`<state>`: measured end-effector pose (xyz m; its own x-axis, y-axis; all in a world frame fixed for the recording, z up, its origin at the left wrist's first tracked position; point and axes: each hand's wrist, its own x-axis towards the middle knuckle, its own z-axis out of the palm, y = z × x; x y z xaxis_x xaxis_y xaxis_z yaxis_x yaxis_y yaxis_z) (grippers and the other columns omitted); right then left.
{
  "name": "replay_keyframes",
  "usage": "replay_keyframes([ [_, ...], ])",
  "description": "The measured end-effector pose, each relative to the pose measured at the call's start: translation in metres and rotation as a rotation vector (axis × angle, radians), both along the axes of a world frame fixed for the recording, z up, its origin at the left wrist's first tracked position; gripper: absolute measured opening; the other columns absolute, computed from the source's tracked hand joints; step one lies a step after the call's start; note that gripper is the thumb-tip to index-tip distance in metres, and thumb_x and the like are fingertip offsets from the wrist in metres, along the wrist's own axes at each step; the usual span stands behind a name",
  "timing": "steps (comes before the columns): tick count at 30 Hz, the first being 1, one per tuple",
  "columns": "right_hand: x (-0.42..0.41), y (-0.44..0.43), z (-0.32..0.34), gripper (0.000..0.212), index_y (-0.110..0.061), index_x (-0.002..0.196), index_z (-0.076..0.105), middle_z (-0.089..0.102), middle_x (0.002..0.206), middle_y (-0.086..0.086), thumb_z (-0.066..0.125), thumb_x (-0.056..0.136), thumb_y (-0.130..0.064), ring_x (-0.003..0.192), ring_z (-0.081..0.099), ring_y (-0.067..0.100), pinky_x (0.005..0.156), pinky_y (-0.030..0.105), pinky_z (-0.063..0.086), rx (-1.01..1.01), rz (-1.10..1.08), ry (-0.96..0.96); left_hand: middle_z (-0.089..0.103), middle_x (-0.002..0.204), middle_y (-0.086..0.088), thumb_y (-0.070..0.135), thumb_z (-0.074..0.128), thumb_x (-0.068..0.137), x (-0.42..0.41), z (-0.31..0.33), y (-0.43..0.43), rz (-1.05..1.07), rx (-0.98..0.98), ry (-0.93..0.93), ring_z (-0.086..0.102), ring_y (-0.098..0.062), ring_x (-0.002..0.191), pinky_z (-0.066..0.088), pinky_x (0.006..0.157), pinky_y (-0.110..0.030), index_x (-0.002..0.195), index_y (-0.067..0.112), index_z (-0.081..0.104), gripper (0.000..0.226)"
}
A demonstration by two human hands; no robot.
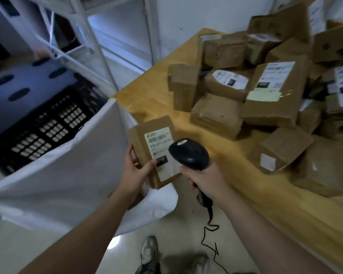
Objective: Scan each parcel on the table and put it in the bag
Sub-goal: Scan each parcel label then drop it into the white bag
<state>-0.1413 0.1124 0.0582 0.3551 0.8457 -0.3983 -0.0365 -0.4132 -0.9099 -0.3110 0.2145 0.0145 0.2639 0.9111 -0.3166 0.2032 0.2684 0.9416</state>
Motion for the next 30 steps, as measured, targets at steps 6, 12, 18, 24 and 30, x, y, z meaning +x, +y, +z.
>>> replay_keyframes([
  [6,-0.041,0.018,-0.068,0.032,-0.023,0.057,0.054,0.053,0.045,-0.009,0.074,0.081,-0.016,0.046,0.052,0.001,0.049,0.019,0.038,-0.207,0.101,-0.127,0.055,0.125,-0.002,0.021,0.079,0.076,-0.087,-0.080,0.001,0.210,-0.188,0.167,0.058,-0.024,0.112,0.053,0.088,-0.039,0.143,0.025,0.027,0.085],
  [12,-0.071,0.063,-0.142,0.039,-0.030,0.097,0.055,0.041,0.133,0.005,0.083,0.073,-0.018,0.112,0.055,0.023,0.093,0.033,0.047,-0.225,0.120,-0.373,0.056,0.131,-0.008,0.037,0.085,0.069,-0.125,-0.172,0.049,0.292,-0.335,0.434,0.058,-0.033,0.114,0.053,0.079,-0.039,0.139,0.023,0.034,0.089],
  [18,-0.071,0.121,-0.210,0.073,-0.064,0.113,0.046,0.010,0.155,-0.001,0.084,0.072,-0.016,0.146,0.016,0.028,0.115,0.043,0.028,-0.063,0.219,-0.417,0.044,0.137,-0.015,0.056,0.080,0.066,-0.106,-0.258,0.113,0.142,-0.391,0.685,0.047,-0.038,0.122,0.048,0.095,-0.042,0.150,0.024,0.012,0.113],
  [24,-0.085,0.129,-0.289,0.039,-0.018,0.103,0.061,0.019,0.153,0.017,0.079,0.070,-0.028,0.137,0.027,0.043,0.105,0.049,0.040,-0.171,0.319,-0.831,0.033,0.144,-0.022,0.058,0.074,0.073,-0.078,-0.332,0.148,0.034,-0.356,0.813,0.039,-0.041,0.129,0.035,0.101,-0.045,0.154,0.024,0.003,0.113],
  [30,-0.081,0.127,-0.325,0.028,-0.017,0.081,0.058,0.038,0.143,0.022,0.079,0.062,-0.020,0.123,0.042,0.045,0.097,0.056,0.045,-0.170,0.328,-0.986,0.028,0.145,-0.024,0.061,0.072,0.072,-0.069,-0.410,0.179,-0.114,-0.134,0.977,0.034,-0.042,0.129,0.034,0.105,-0.052,0.153,0.026,0.005,0.111],
])
